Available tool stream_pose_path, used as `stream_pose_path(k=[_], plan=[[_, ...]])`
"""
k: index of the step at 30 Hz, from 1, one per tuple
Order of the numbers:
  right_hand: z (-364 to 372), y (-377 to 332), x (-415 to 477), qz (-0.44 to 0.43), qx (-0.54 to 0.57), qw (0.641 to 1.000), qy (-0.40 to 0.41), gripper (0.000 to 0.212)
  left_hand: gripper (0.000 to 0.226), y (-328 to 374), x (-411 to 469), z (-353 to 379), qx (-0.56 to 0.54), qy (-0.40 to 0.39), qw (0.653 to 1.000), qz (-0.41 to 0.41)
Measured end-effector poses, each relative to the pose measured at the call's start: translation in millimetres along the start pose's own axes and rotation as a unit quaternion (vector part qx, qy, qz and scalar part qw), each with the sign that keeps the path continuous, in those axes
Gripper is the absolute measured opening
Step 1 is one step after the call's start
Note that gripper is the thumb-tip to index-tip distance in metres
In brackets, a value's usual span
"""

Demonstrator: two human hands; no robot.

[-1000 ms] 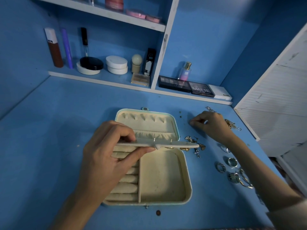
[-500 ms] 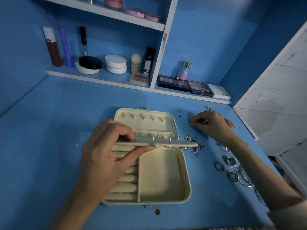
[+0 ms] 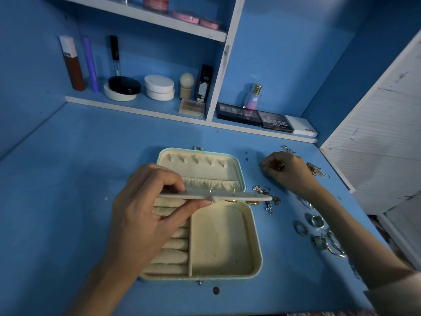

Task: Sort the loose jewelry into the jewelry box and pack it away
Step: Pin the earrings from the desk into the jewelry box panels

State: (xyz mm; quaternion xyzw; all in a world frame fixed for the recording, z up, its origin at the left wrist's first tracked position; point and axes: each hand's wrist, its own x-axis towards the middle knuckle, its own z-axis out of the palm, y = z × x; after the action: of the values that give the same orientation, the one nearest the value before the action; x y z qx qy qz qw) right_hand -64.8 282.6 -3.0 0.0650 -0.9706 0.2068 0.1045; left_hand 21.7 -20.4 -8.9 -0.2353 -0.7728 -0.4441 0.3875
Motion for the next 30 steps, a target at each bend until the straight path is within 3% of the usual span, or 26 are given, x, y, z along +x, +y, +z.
stream_pose_path(k=[5,15,30], plan=[[-1.8,0.7,3.8,0.029,0.008,1.0,-0.001,0.013,0.037,-0.3,-0.8,-0.8,-0.005,-0.003,1.0,-0.001],[-2.8,-4.6,33.1,0.097,0.024,0.995,-0.023,0.005,0.033,0.0,0.1,-1.5,-0.008,-0.006,1.0,0.003],[-0.2,-10.9,36.1,0.075,0.004,0.997,-0.03,0.007,0.033,0.5,0.6,-1.6,-0.019,-0.005,1.0,0.002]])
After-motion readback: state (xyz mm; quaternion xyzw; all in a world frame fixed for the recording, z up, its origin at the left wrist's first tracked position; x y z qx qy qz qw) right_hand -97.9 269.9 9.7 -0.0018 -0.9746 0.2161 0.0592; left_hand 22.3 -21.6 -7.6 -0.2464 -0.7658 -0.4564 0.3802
